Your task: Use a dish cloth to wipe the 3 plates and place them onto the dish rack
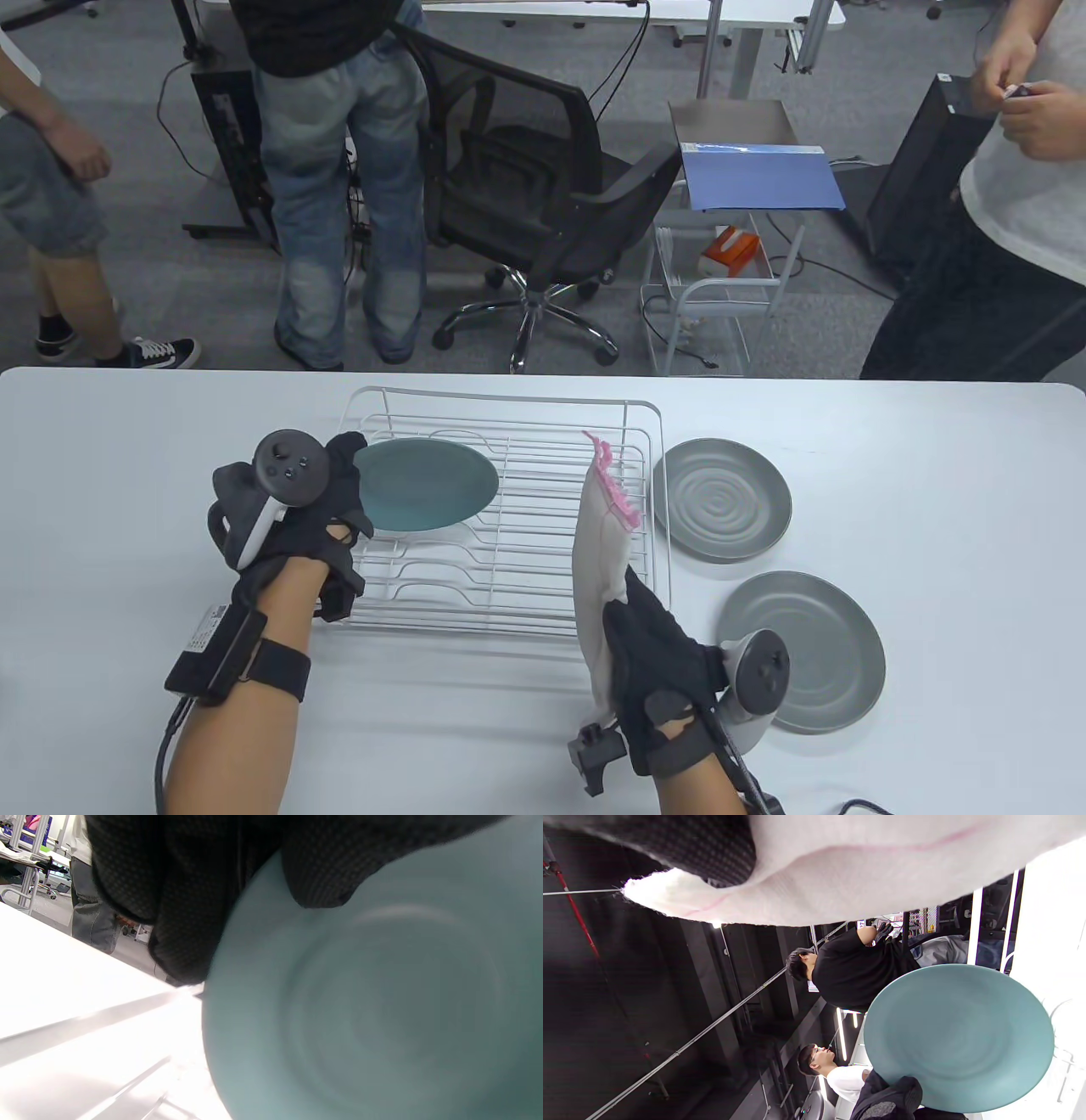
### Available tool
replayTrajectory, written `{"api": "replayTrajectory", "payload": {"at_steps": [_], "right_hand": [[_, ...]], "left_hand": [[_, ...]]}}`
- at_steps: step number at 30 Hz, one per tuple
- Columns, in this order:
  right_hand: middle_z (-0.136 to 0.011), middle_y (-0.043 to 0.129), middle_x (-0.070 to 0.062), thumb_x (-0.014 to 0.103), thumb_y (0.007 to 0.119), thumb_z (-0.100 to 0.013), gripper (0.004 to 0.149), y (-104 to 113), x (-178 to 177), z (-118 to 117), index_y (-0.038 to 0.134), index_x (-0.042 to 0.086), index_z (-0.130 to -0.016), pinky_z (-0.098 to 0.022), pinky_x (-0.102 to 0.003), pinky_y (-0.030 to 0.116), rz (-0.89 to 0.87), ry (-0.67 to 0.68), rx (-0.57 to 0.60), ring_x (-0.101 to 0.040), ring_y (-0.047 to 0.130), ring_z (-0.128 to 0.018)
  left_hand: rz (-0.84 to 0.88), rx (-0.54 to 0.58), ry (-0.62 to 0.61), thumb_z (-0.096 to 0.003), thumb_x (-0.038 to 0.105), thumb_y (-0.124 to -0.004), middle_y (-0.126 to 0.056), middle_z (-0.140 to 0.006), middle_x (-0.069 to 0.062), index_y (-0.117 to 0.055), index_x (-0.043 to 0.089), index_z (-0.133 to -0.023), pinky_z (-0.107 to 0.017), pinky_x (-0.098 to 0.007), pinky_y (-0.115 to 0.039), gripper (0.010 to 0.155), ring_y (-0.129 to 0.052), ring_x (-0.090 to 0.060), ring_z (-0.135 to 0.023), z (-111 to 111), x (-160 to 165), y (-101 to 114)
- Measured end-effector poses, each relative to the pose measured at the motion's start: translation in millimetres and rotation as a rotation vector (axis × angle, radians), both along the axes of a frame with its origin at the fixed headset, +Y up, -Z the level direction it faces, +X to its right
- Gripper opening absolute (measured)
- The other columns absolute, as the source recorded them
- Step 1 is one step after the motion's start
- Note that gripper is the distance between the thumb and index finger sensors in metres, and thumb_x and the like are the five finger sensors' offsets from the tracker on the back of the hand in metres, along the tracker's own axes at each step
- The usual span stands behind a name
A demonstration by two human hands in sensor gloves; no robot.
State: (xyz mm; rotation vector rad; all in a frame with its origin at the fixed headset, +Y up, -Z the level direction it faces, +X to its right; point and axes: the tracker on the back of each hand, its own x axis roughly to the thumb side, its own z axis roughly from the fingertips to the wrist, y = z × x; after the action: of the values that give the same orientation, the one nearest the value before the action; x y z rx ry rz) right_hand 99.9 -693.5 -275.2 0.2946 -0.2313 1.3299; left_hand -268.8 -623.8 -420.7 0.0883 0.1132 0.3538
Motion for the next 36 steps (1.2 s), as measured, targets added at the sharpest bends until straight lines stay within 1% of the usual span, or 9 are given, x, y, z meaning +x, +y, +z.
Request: {"api": "replayTrajectory", "payload": {"at_steps": [5, 9, 13, 19, 22, 25, 28, 33, 36], "right_hand": [[-0.098, 0.057, -0.022, 0.036, 0.073, -0.049, 0.052, 0, 0, 0, 0.073, 0.003, -0.089, -0.062, -0.062, 0.052, 0.01, 0.006, -0.007, -0.048, 0.051, -0.088], [-0.099, 0.057, -0.022, 0.036, 0.073, -0.049, 0.052, -1, -2, 0, 0.072, 0.003, -0.089, -0.062, -0.062, 0.051, 0.02, 0.02, -0.022, -0.048, 0.051, -0.089], [-0.099, 0.057, -0.022, 0.036, 0.073, -0.049, 0.052, -2, -4, -1, 0.072, 0.003, -0.089, -0.063, -0.062, 0.051, 0.026, 0.03, -0.028, -0.048, 0.05, -0.089], [-0.099, 0.057, -0.022, 0.036, 0.073, -0.05, 0.052, -4, -5, -1, 0.072, 0.003, -0.089, -0.062, -0.062, 0.051, 0.032, 0.042, -0.038, -0.048, 0.05, -0.089], [-0.099, 0.056, -0.022, 0.036, 0.073, -0.05, 0.052, -4, -6, -2, 0.072, 0.003, -0.089, -0.062, -0.062, 0.051, 0.034, 0.05, -0.042, -0.048, 0.05, -0.089], [-0.099, 0.056, -0.022, 0.036, 0.073, -0.05, 0.052, -5, -8, -2, 0.072, 0.003, -0.089, -0.062, -0.062, 0.051, 0.037, 0.053, -0.045, -0.048, 0.05, -0.089], [-0.099, 0.056, -0.022, 0.036, 0.073, -0.05, 0.052, -5, -10, -1, 0.072, 0.003, -0.089, -0.062, -0.062, 0.051, 0.039, 0.061, -0.044, -0.048, 0.05, -0.089], [-0.099, 0.056, -0.022, 0.036, 0.073, -0.05, 0.052, -5, -14, -1, 0.072, 0.003, -0.089, -0.063, -0.062, 0.051, 0.047, 0.072, -0.041, -0.048, 0.05, -0.089], [-0.099, 0.057, -0.022, 0.036, 0.073, -0.05, 0.052, -5, -18, 0, 0.072, 0.003, -0.089, -0.062, -0.062, 0.051, 0.061, 0.079, -0.035, -0.048, 0.05, -0.089]], "left_hand": [[-0.073, -0.106, -0.002, -0.0548, 0.03, -0.079, -0.092, -0.097, -0.002, -0.07, 0.042, -0.098, -0.062, -0.055, -0.077, 0.046, -0.107, -0.038, -0.07, -12, 13, -11], [-0.088, -0.142, -0.003, -0.054, 0.029, -0.078, -0.092, -0.098, -0.002, -0.071, 0.041, -0.098, -0.063, -0.057, -0.075, 0.046, -0.106, -0.041, -0.072, -21, 20, -20], [-0.084, -0.226, 0.004, -0.0554, 0.03, -0.076, -0.09, -0.101, -0.002, -0.07, 0.042, -0.099, -0.066, -0.057, -0.071, 0.046, -0.102, -0.043, -0.077, -29, 25, -28], [-0.058, -0.243, 0.03, -0.0559, 0.03, -0.075, -0.089, -0.101, -0.005, -0.067, 0.039, -0.1, -0.066, -0.057, -0.07, 0.046, -0.1, -0.047, -0.078, -37, 28, -39], [-0.03, -0.251, 0.027, -0.0561, 0.031, -0.074, -0.08, -0.107, -0.008, -0.056, 0.034, -0.106, -0.068, -0.058, -0.066, 0.054, -0.093, -0.047, -0.086, -34, 25, -38], [-0.002, -0.182, 0.011, -0.055, 0.031, -0.076, -0.064, -0.115, -0.009, -0.046, 0.032, -0.109, -0.07, -0.062, -0.058, 0.061, -0.083, -0.043, -0.094, -25, 20, -31], [0.025, -0.079, -0.016, -0.0542, 0.032, -0.076, -0.056, -0.117, -0.01, -0.042, 0.03, -0.109, -0.07, -0.065, -0.053, 0.065, -0.075, -0.046, -0.098, -9, 12, -19], [0.151, 0.033, -0.085, -0.0546, 0.034, -0.076, -0.054, -0.117, -0.012, -0.043, 0.029, -0.109, -0.071, -0.067, -0.051, 0.065, -0.072, -0.048, -0.099, 31, -1, 1], [0.272, 0.117, -0.138, -0.0545, 0.036, -0.077, -0.059, -0.116, -0.013, -0.045, 0.029, -0.109, -0.07, -0.067, -0.052, 0.063, -0.073, -0.049, -0.098, 66, -8, 6]]}}
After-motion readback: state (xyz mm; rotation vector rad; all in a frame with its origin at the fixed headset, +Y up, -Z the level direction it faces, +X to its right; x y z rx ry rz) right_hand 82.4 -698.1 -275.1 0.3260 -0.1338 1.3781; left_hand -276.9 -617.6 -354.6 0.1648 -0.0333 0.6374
